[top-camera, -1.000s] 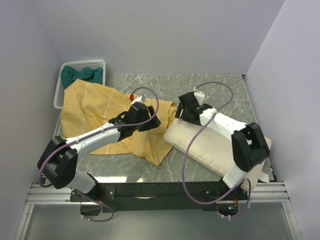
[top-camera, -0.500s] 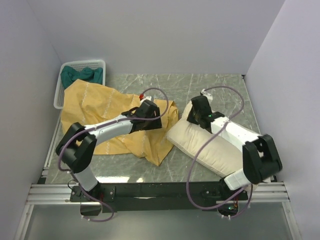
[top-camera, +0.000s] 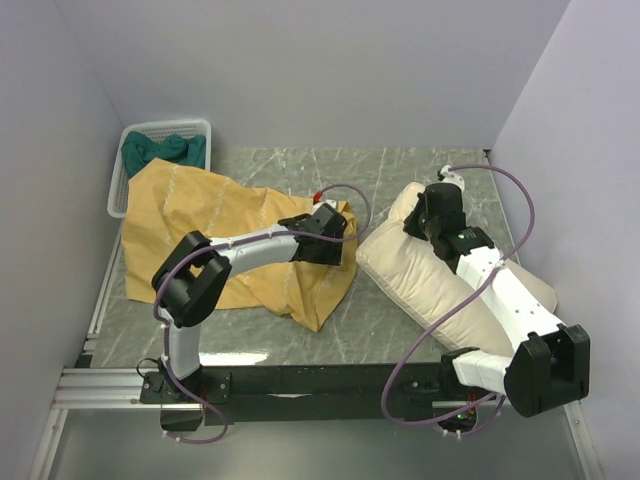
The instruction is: Put the pillow into the pillowcase
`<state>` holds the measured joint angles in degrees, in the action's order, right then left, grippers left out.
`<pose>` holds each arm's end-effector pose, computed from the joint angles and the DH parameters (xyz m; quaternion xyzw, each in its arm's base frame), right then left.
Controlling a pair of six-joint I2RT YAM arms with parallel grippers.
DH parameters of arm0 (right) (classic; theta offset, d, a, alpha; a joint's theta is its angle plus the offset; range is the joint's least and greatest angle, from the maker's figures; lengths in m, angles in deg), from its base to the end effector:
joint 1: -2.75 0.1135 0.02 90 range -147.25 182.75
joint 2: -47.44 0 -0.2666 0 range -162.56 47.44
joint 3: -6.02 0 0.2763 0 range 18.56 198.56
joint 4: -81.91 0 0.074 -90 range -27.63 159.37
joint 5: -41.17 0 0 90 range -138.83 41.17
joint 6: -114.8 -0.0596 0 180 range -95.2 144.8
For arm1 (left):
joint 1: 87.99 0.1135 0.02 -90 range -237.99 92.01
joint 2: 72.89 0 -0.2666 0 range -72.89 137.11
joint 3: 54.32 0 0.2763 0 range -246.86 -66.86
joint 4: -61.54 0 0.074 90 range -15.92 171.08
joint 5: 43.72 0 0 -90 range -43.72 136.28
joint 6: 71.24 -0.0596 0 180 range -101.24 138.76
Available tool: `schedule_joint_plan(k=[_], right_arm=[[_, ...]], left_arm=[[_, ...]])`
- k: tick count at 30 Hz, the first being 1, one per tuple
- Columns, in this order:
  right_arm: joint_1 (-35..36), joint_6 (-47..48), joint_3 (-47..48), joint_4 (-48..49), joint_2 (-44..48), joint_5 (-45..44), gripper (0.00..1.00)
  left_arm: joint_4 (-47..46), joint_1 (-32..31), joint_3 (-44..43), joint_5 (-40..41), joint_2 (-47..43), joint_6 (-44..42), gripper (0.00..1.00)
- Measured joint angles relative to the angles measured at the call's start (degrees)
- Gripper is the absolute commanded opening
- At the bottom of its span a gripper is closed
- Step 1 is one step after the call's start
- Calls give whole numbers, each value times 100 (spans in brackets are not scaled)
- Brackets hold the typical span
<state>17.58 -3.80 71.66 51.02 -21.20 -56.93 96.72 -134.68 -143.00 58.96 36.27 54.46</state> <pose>0.3011 0.0710 0.2732 0.1385 0.8700 0.1157 0.4589 0.3119 -0.3118 0.1595 0.0585 0.9483 -0.1139 0.2903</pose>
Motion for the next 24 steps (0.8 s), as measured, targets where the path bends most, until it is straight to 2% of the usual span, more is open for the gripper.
schedule_joint_plan(k=[9,17,21,24], right_arm=[[0,2,0,-160,221,201,0],[0,2,-87,-184,457,306,0],[0,22,-153,-149,496,363,0],[0,98,-313,-37,614,505,0]], left_arm=[[354,-55,-424,684,562,-205,63],[529,-81,-459,1147,564,-212,41],[544,-81,-459,1185,560,-208,20],[566,-79,-459,1180,509,-221,13]])
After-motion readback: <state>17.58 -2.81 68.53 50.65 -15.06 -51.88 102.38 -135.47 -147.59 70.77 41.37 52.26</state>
